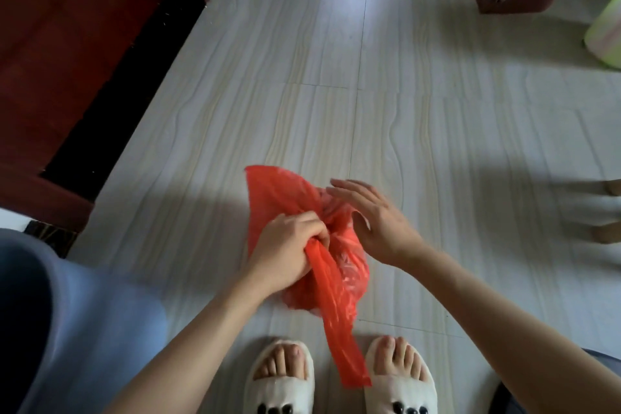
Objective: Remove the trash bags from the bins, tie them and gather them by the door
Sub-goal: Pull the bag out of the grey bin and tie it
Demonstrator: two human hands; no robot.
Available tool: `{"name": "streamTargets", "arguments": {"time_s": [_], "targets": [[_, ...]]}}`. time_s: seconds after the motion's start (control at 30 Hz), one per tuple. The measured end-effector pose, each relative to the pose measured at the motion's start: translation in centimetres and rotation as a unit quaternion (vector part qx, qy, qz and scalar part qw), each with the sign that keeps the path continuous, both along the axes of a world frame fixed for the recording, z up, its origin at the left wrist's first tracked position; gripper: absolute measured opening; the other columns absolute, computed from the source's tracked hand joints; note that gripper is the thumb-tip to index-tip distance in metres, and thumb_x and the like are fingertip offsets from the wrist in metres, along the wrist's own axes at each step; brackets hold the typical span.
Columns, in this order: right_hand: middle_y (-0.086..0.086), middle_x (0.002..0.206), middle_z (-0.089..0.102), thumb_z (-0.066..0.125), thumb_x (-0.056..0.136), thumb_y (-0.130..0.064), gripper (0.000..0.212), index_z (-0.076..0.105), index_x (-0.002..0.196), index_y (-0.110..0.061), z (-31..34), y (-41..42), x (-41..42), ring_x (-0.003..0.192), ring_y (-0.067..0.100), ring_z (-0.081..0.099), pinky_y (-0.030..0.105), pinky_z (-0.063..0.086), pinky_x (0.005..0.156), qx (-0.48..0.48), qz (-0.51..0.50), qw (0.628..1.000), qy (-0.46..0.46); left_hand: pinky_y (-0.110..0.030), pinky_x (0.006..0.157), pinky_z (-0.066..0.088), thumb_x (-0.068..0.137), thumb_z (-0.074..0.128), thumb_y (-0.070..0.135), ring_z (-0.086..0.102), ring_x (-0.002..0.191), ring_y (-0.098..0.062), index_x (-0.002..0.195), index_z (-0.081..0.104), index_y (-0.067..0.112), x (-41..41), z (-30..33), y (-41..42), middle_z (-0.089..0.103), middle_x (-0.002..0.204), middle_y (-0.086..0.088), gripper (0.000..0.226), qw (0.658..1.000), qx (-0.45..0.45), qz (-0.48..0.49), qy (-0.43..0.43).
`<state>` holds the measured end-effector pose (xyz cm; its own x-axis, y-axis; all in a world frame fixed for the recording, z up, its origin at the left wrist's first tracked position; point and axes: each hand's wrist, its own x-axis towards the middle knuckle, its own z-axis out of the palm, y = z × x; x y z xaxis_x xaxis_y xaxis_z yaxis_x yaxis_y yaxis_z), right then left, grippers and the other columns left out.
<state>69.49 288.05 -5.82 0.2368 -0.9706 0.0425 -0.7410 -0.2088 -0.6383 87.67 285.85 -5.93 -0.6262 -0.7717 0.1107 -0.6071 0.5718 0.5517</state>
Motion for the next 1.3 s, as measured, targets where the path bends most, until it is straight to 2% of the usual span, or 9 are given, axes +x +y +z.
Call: {"name": "streamTargets", "arguments": {"time_s": [0.07, 0.23, 0.47, 0.6, 0.7, 0.87, 1.03, 1.17, 1.3], "targets": [[0.003, 0.128, 0.059, 0.039, 0.079, -0.011, 0.049, 0.055, 0.125, -0.015, -0.5, -0.5, 0.7, 0.128, 0.025, 0.044, 0.040, 0.035, 0.106, 0.019, 0.044, 0.999, 0.014, -0.023, 0.064, 0.028, 0.059, 0.064, 0.009, 0.054, 0.070, -0.008, 0.067, 0.051, 0.026, 0.3, 0.1, 0.3, 0.061, 0.073, 0.008, 0.023, 0.995, -0.090, -0.030, -0.029], [0.005, 0.092, 0.063, 0.037, 0.077, -0.019, 0.035, 0.061, 0.102, -0.011, -0.8, 0.1, 1.9, 0.088, 0.025, 0.053, 0.032, 0.046, 0.079, -0.018, 0.014, 1.000, -0.009, -0.032, 0.069, 0.038, 0.051, 0.067, -0.008, 0.056, 0.076, -0.012, 0.070, 0.048, 0.024, 1.0, -0.1, 1.3, 0.063, 0.078, 0.006, 0.041, 0.985, -0.155, 0.063, 0.043], [0.006, 0.090, 0.063, 0.039, 0.084, -0.016, 0.029, 0.060, 0.103, -0.008, -0.5, 1.0, 2.8, 0.085, 0.021, 0.050, 0.027, 0.040, 0.076, -0.036, -0.011, 0.999, -0.029, -0.027, 0.070, 0.045, 0.073, 0.052, 0.006, 0.061, 0.081, -0.016, 0.077, 0.032, 0.042, -0.1, 0.3, 2.4, 0.063, 0.088, 0.011, 0.041, 0.942, -0.011, 0.258, 0.215], [0.008, 0.086, 0.062, 0.039, 0.085, -0.021, 0.027, 0.059, 0.099, -0.009, -1.0, 1.8, 3.4, 0.082, 0.019, 0.046, 0.029, 0.039, 0.072, -0.032, -0.003, 0.999, -0.026, -0.028, 0.067, 0.041, 0.071, 0.055, 0.017, 0.053, 0.070, -0.003, 0.080, 0.040, 0.041, -0.2, 0.8, 1.3, 0.055, 0.081, 0.019, 0.030, 0.878, 0.079, 0.357, 0.310], [0.007, 0.081, 0.060, 0.039, 0.082, -0.024, 0.023, 0.054, 0.095, -0.014, -1.6, 2.4, 3.3, 0.078, 0.018, 0.046, 0.031, 0.039, 0.067, -0.013, -0.011, 0.999, -0.041, -0.034, 0.071, 0.045, 0.071, 0.056, 0.020, 0.056, 0.075, -0.011, 0.085, 0.046, 0.031, 0.0, 0.3, 1.5, 0.057, 0.080, 0.011, 0.020, 0.896, 0.126, 0.307, 0.295], [-0.008, 0.079, 0.060, 0.044, 0.071, -0.051, 0.048, 0.059, 0.098, -0.014, -1.3, 2.6, 1.9, 0.074, 0.014, 0.057, 0.029, 0.047, 0.075, 0.151, -0.034, 0.976, -0.155, -0.010, 0.066, 0.044, 0.066, 0.057, 0.011, 0.058, 0.070, 0.004, 0.081, 0.055, 0.031, 0.8, -0.7, 1.8, 0.064, 0.076, 0.015, 0.026, 0.895, 0.246, 0.219, 0.302], [-0.006, 0.087, 0.052, 0.051, 0.081, -0.026, 0.032, 0.055, 0.109, -0.012, -1.5, 2.4, 2.4, 0.072, 0.001, 0.051, 0.007, 0.040, 0.070, 0.085, -0.078, 0.980, -0.164, -0.004, 0.055, 0.039, 0.067, 0.053, -0.007, 0.053, 0.057, 0.009, 0.071, 0.055, 0.015, 0.5, -1.6, 1.9, 0.064, 0.064, 0.015, 0.022, 0.876, 0.312, 0.197, 0.311], [0.003, 0.097, 0.046, 0.054, 0.080, -0.024, 0.039, 0.062, 0.115, -0.010, -1.8, 2.2, 3.0, 0.083, 0.001, 0.046, -0.001, 0.032, 0.079, 0.115, -0.079, 0.977, -0.161, -0.008, 0.071, 0.042, 0.063, 0.056, -0.007, 0.056, 0.073, 0.003, 0.065, 0.058, 0.023, 0.3, -2.2, 1.7, 0.053, 0.081, -0.002, 0.030, 0.895, 0.252, 0.176, 0.323], [0.006, 0.098, 0.048, 0.061, 0.084, -0.008, 0.026, 0.065, 0.110, -0.006, -1.9, 1.7, 2.9, 0.082, 0.010, 0.047, -0.001, 0.033, 0.077, 0.144, -0.089, 0.969, -0.179, -0.008, 0.079, 0.041, 0.063, 0.057, -0.006, 0.057, 0.075, 0.003, 0.060, 0.057, 0.021, 0.4, -2.8, 1.8, 0.052, 0.078, 0.008, 0.028, 0.903, 0.213, 0.195, 0.318]]}}
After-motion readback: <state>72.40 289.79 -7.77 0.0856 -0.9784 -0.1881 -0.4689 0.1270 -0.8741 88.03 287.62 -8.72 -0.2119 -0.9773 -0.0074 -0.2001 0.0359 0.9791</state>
